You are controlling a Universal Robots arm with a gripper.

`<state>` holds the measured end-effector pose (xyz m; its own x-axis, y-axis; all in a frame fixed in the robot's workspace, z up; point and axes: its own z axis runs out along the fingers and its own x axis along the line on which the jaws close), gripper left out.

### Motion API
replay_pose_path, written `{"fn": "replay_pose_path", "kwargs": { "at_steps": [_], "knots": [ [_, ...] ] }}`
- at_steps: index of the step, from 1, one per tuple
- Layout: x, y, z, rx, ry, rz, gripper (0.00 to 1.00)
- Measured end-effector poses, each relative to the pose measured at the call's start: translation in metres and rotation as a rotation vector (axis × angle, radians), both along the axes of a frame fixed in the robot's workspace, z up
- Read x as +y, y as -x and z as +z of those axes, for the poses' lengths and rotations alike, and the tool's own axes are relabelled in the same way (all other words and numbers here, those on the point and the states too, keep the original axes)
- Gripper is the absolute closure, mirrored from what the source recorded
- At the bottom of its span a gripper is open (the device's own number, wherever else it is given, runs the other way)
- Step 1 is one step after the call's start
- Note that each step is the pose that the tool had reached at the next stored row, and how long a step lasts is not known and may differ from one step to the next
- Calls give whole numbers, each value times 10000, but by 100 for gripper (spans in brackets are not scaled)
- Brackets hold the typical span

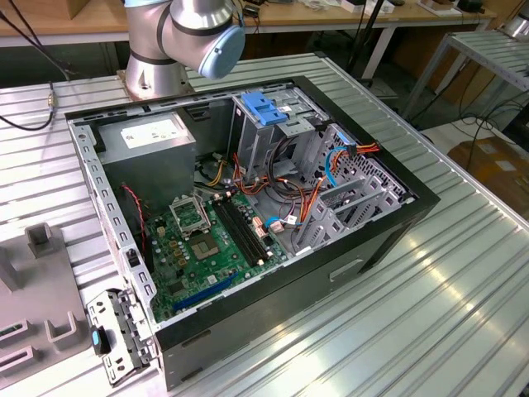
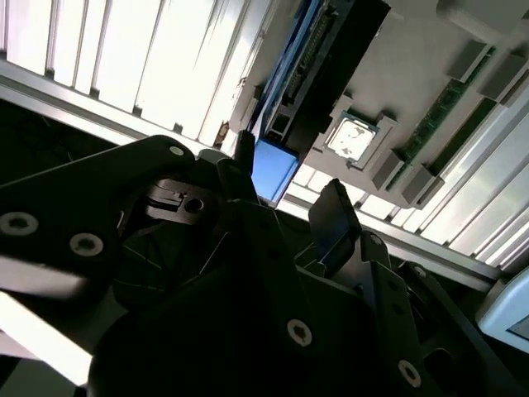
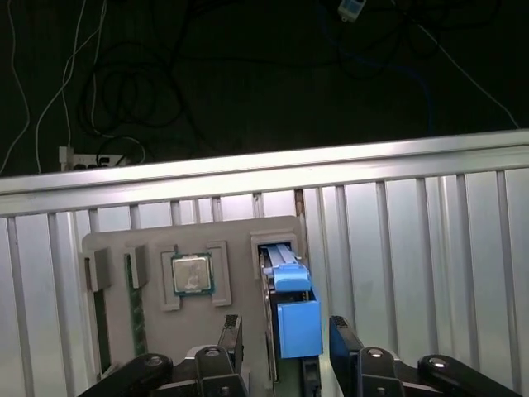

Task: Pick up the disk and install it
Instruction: 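Pick up the disk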

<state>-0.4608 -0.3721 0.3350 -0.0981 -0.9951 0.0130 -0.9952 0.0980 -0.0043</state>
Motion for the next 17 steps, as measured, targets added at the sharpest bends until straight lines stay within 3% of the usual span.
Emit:
{"fn": "replay_pose_path", "kwargs": {
  "at_steps": [6, 17],
  "knots": [
    [16, 3, -51, 1, -87, 0, 46],
    [22, 33, -284, 25, -109, 98, 46]
  ]
}}
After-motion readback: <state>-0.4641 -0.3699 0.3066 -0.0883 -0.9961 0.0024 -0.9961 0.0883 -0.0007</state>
